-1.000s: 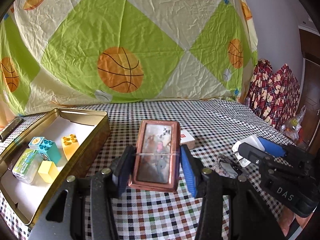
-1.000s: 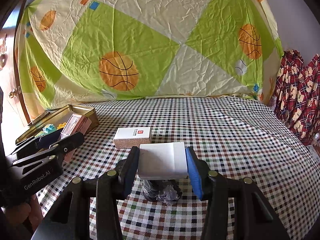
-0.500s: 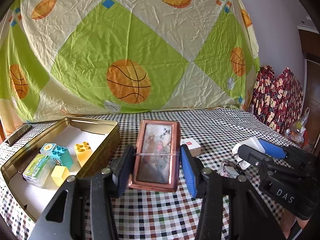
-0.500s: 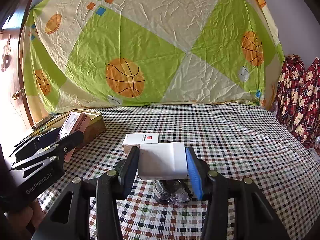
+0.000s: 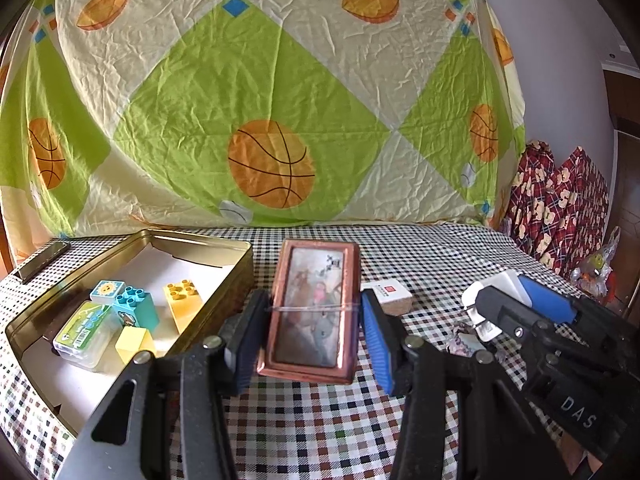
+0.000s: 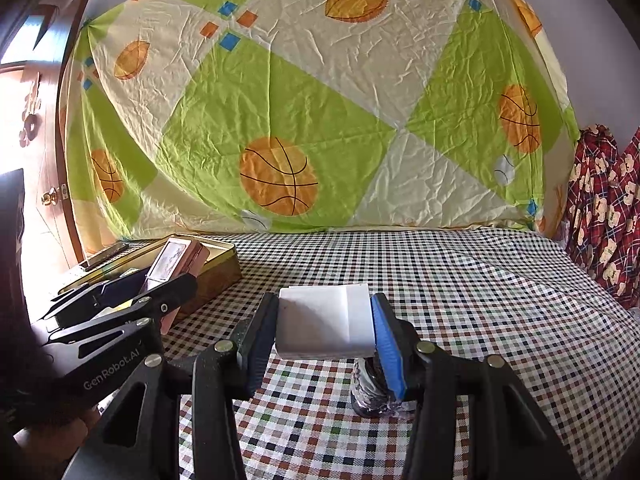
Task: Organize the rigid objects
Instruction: 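Carry the picture frame with the left tool toward the tin while the right carries the eraser, then lower the frame into the tin and open the left tool while the right releases the eraser there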
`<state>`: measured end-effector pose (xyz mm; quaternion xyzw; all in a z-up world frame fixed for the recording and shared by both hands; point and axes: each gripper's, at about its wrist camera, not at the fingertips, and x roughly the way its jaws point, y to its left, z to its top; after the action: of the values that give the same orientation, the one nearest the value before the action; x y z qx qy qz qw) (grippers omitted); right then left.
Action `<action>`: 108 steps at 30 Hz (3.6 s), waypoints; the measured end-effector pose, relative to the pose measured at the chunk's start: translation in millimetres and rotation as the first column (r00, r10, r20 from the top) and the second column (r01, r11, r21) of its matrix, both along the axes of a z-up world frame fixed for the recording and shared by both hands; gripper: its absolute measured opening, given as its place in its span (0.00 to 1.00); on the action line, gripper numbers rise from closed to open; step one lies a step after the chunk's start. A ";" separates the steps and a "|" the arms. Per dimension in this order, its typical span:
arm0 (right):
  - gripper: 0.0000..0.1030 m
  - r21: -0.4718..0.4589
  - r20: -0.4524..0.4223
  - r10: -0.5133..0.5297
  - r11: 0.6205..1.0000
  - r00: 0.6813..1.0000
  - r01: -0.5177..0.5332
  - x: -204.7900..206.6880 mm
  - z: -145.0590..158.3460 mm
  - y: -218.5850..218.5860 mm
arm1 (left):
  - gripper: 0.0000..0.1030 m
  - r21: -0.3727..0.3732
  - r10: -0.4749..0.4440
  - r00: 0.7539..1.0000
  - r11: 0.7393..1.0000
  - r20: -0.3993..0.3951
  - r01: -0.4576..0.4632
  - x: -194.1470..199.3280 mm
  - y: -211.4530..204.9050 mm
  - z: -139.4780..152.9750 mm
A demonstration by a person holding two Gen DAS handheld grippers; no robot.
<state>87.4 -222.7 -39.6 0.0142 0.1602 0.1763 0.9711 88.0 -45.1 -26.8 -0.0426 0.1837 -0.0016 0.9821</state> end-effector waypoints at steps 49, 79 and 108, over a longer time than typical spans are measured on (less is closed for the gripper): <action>0.48 -0.024 0.065 0.098 0.995 0.993 -0.096 7.9 5.8 74.6 | 0.45 -0.021 0.109 0.993 0.994 0.045 -0.108 -33.4 60.2 1.4; 0.48 -0.098 0.074 0.214 0.974 0.974 -0.206 -6.8 5.7 144.0 | 0.45 -0.053 0.195 0.980 0.980 0.030 -0.193 -47.3 112.7 -0.2; 0.48 -0.167 0.028 0.300 0.942 0.954 -0.291 1.8 5.9 199.7 | 0.45 -0.050 0.283 0.958 0.957 -0.053 -0.285 -40.2 173.2 0.6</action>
<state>89.2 -23.0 -33.7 -0.0934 0.1483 0.3067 0.9355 47.8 128.1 -26.2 -0.0967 0.1979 0.1352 0.9660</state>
